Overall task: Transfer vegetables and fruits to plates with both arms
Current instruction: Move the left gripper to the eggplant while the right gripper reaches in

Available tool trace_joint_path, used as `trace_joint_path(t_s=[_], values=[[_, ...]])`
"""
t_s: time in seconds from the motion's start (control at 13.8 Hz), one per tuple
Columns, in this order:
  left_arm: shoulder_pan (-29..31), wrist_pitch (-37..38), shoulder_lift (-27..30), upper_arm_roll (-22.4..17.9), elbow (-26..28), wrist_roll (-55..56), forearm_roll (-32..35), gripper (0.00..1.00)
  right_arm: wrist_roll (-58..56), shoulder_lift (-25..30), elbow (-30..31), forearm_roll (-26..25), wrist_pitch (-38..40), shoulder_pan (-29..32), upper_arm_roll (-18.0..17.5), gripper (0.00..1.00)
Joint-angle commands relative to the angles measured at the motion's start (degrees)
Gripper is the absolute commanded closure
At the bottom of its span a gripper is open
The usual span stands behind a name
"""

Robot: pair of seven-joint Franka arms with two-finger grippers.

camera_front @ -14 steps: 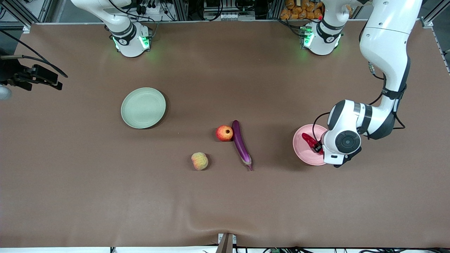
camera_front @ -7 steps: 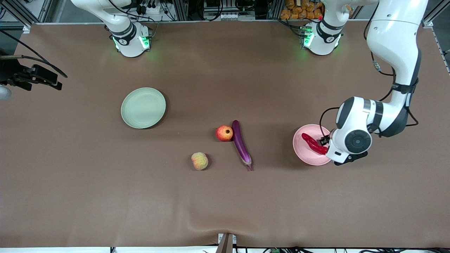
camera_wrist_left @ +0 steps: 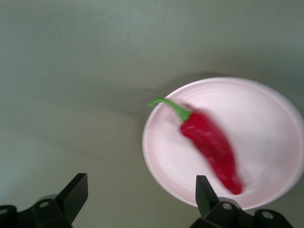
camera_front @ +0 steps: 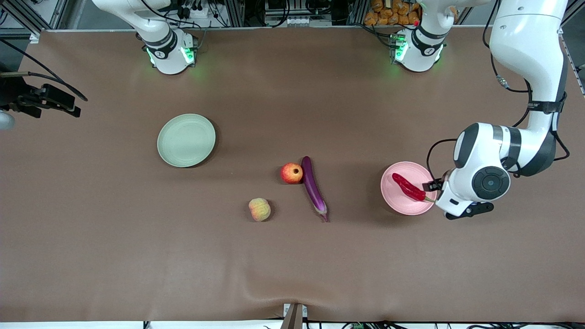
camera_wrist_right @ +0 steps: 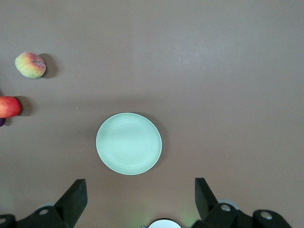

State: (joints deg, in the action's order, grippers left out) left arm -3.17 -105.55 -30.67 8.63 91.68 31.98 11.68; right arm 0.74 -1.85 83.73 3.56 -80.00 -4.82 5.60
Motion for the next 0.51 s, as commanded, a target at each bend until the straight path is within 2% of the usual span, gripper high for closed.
trace_joint_path(t_s=[0.0,0.22,0.44], values=[[-3.9,-0.3,-2.8,0.2,-3.4,7.5,-3.4,0.00,0.3,0.1,0.0,0.7,0.1,0.3,-0.1,0.00],[-8.0,-1.9,-5.4,0.2,-7.6,17.2,-3.7,0.00,0.4,-0.1,-0.1,0.7,0.0,0.2,-0.1,0.00],[-11.9,-3.2,-6.2,0.2,-9.0,23.5,-3.9,0.00,0.4,-3.2,-0.6,0.9,-0.8,-0.4,-0.1,0.00]])
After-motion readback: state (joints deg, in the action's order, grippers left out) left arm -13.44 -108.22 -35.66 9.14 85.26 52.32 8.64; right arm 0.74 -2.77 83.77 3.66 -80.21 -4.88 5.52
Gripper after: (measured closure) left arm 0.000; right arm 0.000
